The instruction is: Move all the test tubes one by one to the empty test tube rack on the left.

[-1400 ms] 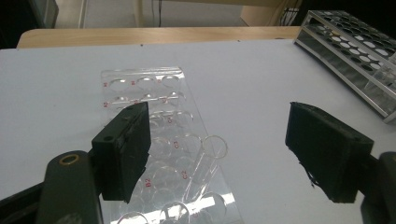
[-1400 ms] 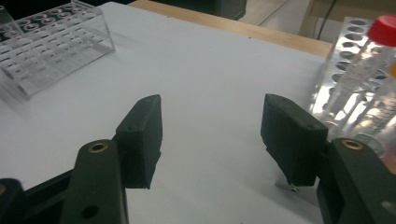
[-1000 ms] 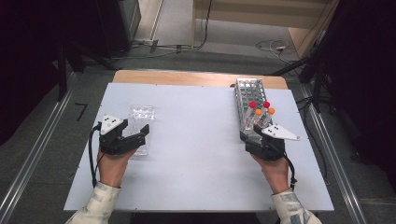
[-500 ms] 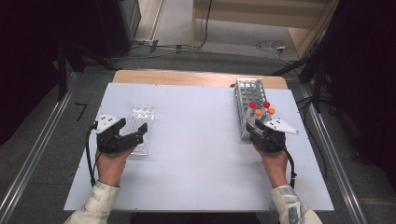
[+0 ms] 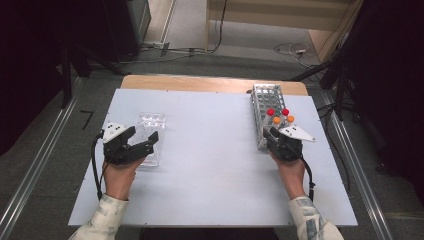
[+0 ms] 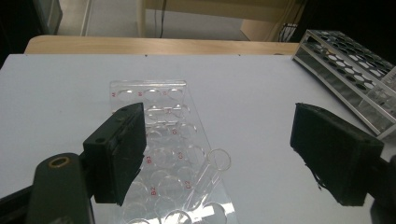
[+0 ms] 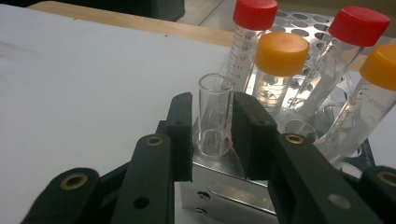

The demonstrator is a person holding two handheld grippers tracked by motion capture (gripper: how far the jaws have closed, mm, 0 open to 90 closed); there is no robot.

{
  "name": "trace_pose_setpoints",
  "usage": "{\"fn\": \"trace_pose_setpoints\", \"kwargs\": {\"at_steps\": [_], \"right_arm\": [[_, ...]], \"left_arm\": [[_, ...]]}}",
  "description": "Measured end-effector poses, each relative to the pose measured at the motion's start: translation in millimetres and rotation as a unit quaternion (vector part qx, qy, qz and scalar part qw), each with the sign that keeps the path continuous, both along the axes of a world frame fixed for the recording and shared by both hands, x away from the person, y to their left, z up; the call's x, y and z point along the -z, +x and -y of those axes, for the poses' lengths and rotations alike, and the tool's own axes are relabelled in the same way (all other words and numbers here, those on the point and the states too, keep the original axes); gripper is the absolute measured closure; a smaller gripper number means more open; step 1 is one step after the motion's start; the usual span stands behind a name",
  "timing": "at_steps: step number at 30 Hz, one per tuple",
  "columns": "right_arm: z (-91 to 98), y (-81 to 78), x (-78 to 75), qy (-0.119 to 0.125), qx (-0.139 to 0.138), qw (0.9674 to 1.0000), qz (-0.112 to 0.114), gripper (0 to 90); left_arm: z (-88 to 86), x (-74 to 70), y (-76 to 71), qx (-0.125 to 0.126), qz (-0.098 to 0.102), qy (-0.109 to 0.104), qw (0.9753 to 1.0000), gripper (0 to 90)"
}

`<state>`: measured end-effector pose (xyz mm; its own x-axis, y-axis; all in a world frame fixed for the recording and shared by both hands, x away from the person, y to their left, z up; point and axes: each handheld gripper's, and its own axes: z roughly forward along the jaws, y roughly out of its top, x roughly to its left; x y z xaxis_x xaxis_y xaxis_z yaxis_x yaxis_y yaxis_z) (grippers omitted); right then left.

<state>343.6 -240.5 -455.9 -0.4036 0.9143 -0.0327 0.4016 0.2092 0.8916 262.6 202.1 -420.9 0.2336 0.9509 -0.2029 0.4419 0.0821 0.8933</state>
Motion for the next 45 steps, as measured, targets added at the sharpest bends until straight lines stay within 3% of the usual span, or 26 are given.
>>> {"fn": "trace_pose_setpoints", "kwargs": {"at_steps": [19, 25, 29, 36, 45], "right_arm": [[-0.1, 2.2, 2.0, -0.004, 0.003, 1.0, 0.0, 73.2], [2.4, -3.2, -11.4, 0.009, 0.002, 0.9998, 0.016, 73.5], [2.3, -9.1, -25.4, 0.013, 0.0, 0.9992, 0.038, 73.6], [3.4, -20.4, -47.1, 0.025, -0.007, 0.9974, 0.067, 73.6], [1.2, -28.2, -55.1, 0.039, -0.022, 0.9968, 0.066, 73.6]], "left_arm": [[3.2, -1.7, -1.5, 0.007, -0.002, 0.0, 1.0, 17.7], [4.1, -2.8, -2.5, 0.007, -0.001, 0.0, 1.0, 17.7], [4.9, -1.9, -1.8, 0.008, -0.003, 0.001, 1.0, 17.7], [5.7, -7.9, -5.3, 0.008, 0.009, 0.003, 0.9999, 17.6], [7.2, -9.0, -6.4, 0.011, 0.006, 0.002, 0.9999, 17.6]]}}
